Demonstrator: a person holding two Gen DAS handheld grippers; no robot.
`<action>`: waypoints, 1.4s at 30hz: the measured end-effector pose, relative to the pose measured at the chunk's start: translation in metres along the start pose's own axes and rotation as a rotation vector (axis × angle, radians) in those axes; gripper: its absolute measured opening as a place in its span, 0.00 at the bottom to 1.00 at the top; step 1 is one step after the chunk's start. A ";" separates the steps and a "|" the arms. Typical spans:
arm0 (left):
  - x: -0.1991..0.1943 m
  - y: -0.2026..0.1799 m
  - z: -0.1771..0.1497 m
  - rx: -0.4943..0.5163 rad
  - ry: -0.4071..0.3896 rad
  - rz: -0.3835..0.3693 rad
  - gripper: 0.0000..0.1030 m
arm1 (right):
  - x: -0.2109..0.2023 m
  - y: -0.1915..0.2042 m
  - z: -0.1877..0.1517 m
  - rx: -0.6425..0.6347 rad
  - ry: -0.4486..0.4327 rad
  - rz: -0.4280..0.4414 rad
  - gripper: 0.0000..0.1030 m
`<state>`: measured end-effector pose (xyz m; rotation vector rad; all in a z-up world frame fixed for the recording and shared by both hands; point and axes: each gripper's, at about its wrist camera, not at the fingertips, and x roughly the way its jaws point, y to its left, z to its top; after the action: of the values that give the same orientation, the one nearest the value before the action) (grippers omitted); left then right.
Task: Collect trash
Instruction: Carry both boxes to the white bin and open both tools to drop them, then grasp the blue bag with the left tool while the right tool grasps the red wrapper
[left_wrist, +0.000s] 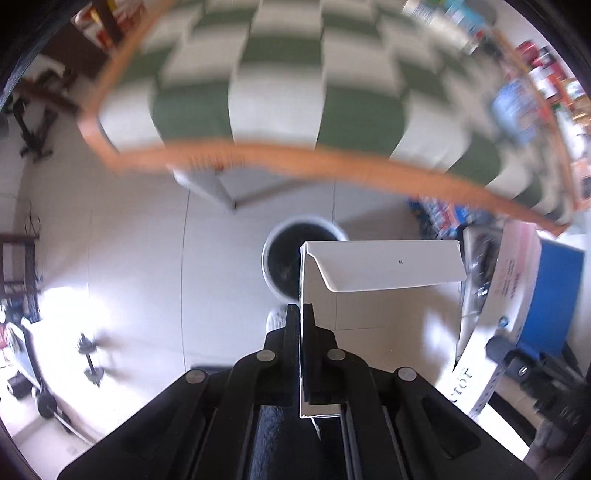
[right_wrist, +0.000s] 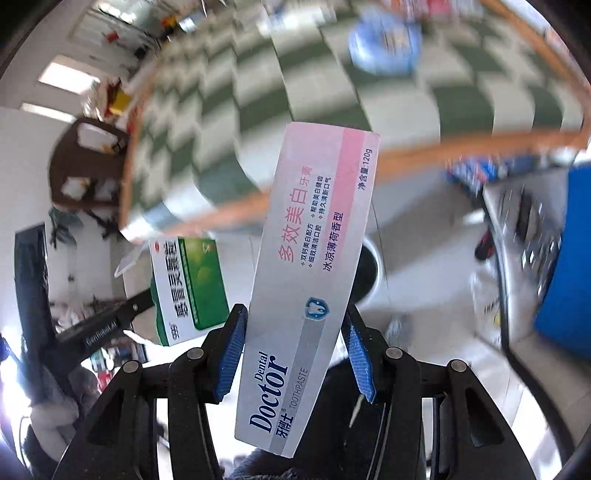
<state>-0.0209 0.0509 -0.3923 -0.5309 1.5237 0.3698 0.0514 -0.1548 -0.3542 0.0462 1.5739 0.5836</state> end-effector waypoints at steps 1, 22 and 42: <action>0.017 0.000 -0.001 -0.002 0.017 0.000 0.00 | 0.018 -0.009 -0.007 0.001 0.029 0.003 0.52; 0.340 0.030 0.048 -0.035 0.181 0.050 0.96 | 0.442 -0.164 0.005 0.069 0.431 0.029 0.96; 0.273 0.043 0.017 0.018 0.030 0.156 1.00 | 0.382 -0.123 0.004 -0.052 0.191 -0.407 1.00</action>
<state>-0.0222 0.0695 -0.6684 -0.4061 1.6007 0.4702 0.0532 -0.1174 -0.7535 -0.3711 1.6907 0.3130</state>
